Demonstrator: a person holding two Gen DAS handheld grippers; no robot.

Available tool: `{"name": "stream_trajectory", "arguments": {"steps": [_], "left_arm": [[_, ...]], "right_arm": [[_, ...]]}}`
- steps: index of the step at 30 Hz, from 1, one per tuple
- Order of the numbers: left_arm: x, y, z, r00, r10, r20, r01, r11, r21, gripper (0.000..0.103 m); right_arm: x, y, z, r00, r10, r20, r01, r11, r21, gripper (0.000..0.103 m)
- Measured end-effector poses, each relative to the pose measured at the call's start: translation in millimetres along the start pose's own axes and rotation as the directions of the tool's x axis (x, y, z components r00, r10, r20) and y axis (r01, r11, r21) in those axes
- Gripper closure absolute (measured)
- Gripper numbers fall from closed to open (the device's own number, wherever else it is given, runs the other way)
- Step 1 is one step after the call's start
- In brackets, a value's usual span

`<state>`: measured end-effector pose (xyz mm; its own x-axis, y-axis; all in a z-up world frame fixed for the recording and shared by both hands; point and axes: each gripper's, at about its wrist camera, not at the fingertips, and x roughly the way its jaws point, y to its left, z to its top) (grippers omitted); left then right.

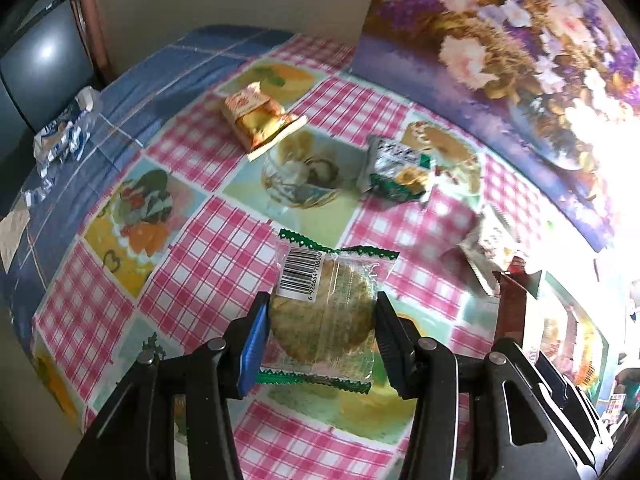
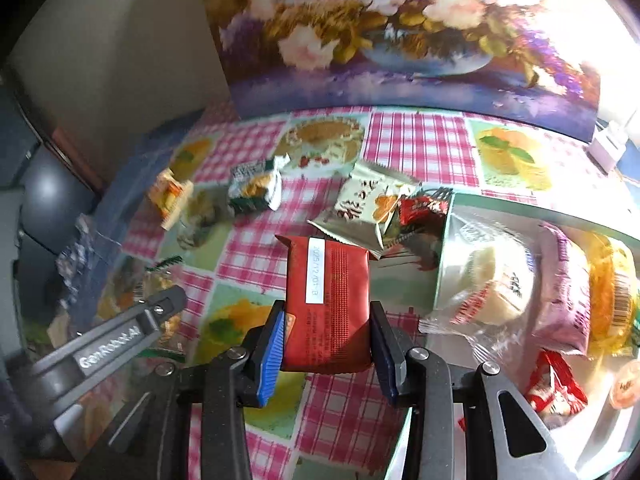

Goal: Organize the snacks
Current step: 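Carry the rice cracker over the tray with the left tool while the right tool carries the red box, then open the left tool to drop the cracker in the tray while the right tool releases the red box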

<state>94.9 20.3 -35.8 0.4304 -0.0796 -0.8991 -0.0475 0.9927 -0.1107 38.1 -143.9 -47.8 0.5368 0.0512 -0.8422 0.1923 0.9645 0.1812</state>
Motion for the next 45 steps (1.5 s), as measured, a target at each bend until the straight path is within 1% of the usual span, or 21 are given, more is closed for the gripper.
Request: {"name": "stream_trajectory", "arguments": {"steps": [3,9,13,15,19,22,26,30,32,37,42,45], "left_arm": [[-12,-10,-5,1.0,-0.007,0.023,0.007,1.0,0.018,0.051],[-28,-34,-24,0.999,-0.024,0.047,0.021,0.997,0.077,0.051],[-38,-56,-39,0.998,-0.041,0.057,0.033,0.992,0.122,0.051],[-41,-68,-48,0.997,-0.045,0.058,0.036,0.988,0.151,0.051],[-45,-91,-66,0.997,-0.062,0.048,0.05,0.977,0.207,0.051],[-48,-108,-79,0.996,-0.073,0.042,0.06,0.966,0.25,0.051],[-49,-131,-96,0.996,-0.087,0.034,0.072,0.949,0.308,0.051],[-41,-152,-110,0.997,-0.082,0.011,0.072,0.925,0.373,0.051],[-35,-159,-115,0.997,-0.073,-0.011,0.072,0.916,0.395,0.051],[-25,-172,-125,0.997,-0.065,-0.051,0.081,0.889,0.451,0.051],[-16,-178,-127,0.994,-0.063,-0.093,0.1,0.879,0.466,0.051],[-13,-182,-127,0.993,-0.063,-0.098,0.103,0.873,0.477,0.051]], "right_arm": [[-18,-5,-3,0.998,0.029,0.047,-0.031,0.999,0.024,0.061],[-50,-23,-10,0.993,0.037,0.111,-0.046,0.995,0.083,0.061],[-71,-41,-18,0.989,-0.011,0.148,-0.01,0.991,0.135,0.061],[-82,-55,-24,0.985,-0.048,0.165,0.02,0.986,0.168,0.061],[-102,-82,-36,0.979,-0.097,0.178,0.053,0.97,0.236,0.061],[-112,-105,-45,0.976,-0.141,0.168,0.087,0.951,0.298,0.061],[-116,-132,-55,0.976,-0.165,0.14,0.104,0.924,0.369,0.061],[-114,-155,-61,0.978,-0.177,0.111,0.114,0.899,0.423,0.06],[-112,-162,-63,0.979,-0.181,0.095,0.122,0.891,0.438,0.06],[-98,-177,-67,0.978,-0.208,0.016,0.176,0.864,0.472,0.06],[-91,-187,-70,0.974,-0.224,-0.024,0.207,0.848,0.488,0.06],[-89,-188,-69,0.975,-0.216,-0.055,0.215,0.842,0.495,0.06]]}}
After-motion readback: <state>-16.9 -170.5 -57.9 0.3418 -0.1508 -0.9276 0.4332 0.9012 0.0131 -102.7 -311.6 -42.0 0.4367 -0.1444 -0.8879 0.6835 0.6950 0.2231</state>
